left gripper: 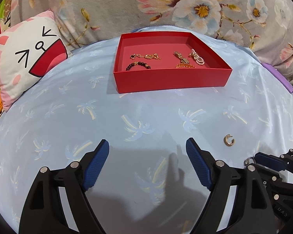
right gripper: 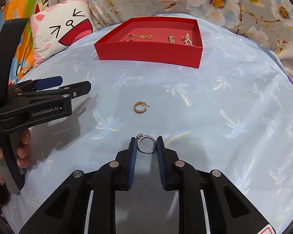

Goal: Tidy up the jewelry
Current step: 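Grasp the silver ring with the right tool while the left tool grasps the gold hoop earring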

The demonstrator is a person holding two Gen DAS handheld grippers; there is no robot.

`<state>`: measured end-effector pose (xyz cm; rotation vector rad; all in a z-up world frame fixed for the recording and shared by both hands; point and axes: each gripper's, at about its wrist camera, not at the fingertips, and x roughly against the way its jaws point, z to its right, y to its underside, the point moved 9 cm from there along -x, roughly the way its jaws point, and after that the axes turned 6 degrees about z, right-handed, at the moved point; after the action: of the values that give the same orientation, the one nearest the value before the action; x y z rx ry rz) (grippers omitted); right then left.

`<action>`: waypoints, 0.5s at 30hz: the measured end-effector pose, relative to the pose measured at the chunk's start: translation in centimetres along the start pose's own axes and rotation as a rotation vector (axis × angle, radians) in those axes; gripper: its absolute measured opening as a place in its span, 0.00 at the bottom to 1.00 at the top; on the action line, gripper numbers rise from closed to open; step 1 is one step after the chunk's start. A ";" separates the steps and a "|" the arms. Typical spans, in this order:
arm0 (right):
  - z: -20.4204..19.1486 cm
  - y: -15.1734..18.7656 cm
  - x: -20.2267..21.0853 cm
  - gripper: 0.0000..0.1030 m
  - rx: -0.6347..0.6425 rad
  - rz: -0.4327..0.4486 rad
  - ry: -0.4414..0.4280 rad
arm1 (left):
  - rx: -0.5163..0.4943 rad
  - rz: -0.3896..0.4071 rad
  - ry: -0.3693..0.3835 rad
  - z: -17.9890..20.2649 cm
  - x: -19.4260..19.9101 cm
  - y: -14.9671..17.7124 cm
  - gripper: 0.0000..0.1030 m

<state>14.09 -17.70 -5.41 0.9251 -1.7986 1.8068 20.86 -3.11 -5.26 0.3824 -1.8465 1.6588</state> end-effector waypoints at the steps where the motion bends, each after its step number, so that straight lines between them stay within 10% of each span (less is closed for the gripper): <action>1: 0.1 0.0 0.0 0.18 -0.008 0.001 0.001 | -0.002 -0.001 0.001 0.1 0.0 0.0 0.77; 15: 3.7 -0.1 0.3 0.18 -0.086 -0.012 0.069 | -0.071 -0.067 0.115 6.8 -0.5 1.1 0.77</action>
<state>14.52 -21.35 -5.36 0.8290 -1.8095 1.7180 18.84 -9.59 -6.55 0.3089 -1.7832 1.5332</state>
